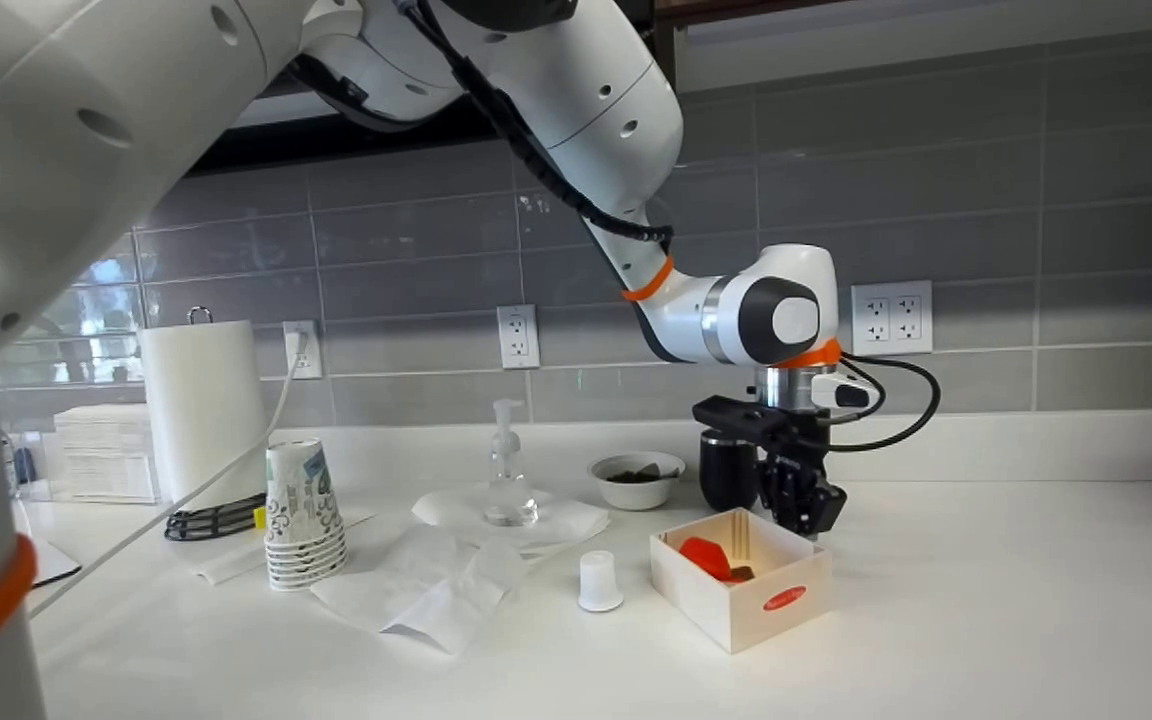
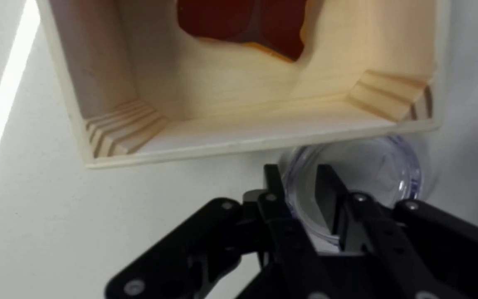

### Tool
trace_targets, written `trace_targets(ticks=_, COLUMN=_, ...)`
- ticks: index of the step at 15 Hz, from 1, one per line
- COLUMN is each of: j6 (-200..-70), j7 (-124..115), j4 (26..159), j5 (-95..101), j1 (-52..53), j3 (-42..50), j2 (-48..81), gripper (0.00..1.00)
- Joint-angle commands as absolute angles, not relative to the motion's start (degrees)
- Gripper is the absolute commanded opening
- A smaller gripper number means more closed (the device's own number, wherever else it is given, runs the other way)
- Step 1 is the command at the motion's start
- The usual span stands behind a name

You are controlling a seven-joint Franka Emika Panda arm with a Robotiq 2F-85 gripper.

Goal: Place the lid onto the black cup

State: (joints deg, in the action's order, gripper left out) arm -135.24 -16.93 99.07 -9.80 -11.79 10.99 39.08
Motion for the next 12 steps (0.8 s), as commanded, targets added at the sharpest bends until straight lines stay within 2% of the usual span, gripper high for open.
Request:
trace_targets(ticks=1, j6=-137.32, j7=-17.19, j4=100.99, j5=-9.27, j1=-11.23, j3=11.55, j2=37.27, gripper=0.05)
trace_targets(ticks=2, j6=-137.28, j7=-17.24, j4=101.1, j5=-9.27, j1=-11.23, j3=11.61, j2=36.79, gripper=0.32)
trace_targets(ticks=3, j6=-136.85, j7=-17.13, j4=101.26, j5=-9.35, j1=-11.34, j3=11.58, j2=36.18, gripper=0.46)
trace_targets(ticks=4, j6=-136.74, j7=-16.92, j4=101.4, j5=-9.47, j1=-11.47, j3=11.5, j2=35.77, gripper=0.5)
trace_targets(ticks=10, j6=-136.93, j7=-16.93, j4=101.38, j5=-9.5, j1=-11.44, j3=11.42, j2=34.95, gripper=0.96)
trace_targets(ticks=12, j6=-137.26, j7=-16.5, j4=100.86, j5=-9.93, j1=-11.67, j3=10.93, j2=35.69, gripper=1.0)
